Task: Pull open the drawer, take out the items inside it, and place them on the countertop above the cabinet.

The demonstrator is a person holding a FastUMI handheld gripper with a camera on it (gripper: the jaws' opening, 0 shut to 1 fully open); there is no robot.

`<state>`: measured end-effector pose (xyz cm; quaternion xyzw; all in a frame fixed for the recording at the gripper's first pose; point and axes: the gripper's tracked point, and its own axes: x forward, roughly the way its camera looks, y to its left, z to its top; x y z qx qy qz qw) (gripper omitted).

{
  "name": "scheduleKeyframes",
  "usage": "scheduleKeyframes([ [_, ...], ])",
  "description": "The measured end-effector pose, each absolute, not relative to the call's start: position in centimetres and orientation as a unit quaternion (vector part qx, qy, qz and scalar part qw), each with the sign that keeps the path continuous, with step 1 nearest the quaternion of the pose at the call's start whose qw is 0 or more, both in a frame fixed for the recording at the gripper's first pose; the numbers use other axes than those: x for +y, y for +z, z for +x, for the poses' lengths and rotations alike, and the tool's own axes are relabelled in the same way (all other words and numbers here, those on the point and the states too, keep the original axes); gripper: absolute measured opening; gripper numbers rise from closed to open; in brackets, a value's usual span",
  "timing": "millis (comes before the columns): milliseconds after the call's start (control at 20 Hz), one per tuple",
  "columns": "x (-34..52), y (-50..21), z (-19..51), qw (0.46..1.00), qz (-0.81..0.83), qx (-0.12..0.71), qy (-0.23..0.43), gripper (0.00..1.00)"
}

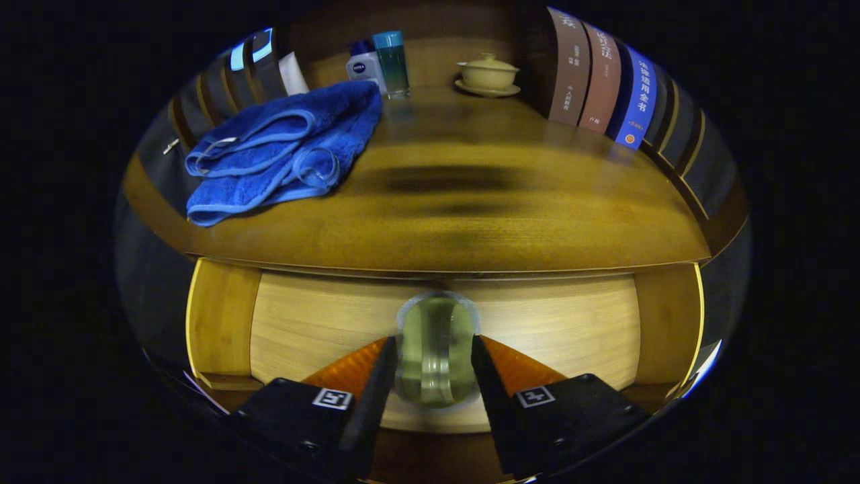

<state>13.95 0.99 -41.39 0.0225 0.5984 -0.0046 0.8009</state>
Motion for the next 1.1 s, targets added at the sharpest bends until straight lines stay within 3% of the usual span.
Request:
scheduleKeyframes([
  [300,1.4,-42.2,13.9,0.792,0.022,0.611,0.010,0.25],
  [350,1.5,-41.4,14.0,0.792,0.027,0.609,0.008,0.25],
  [400,1.3,-42.2,13.9,0.796,0.030,0.605,0.005,0.12],
  [650,1.6,-39.3,13.0,0.815,0.042,0.578,0.014,0.12],
  [1100,2.0,-28.4,12.5,0.888,0.041,0.458,0.024,0.12],
])
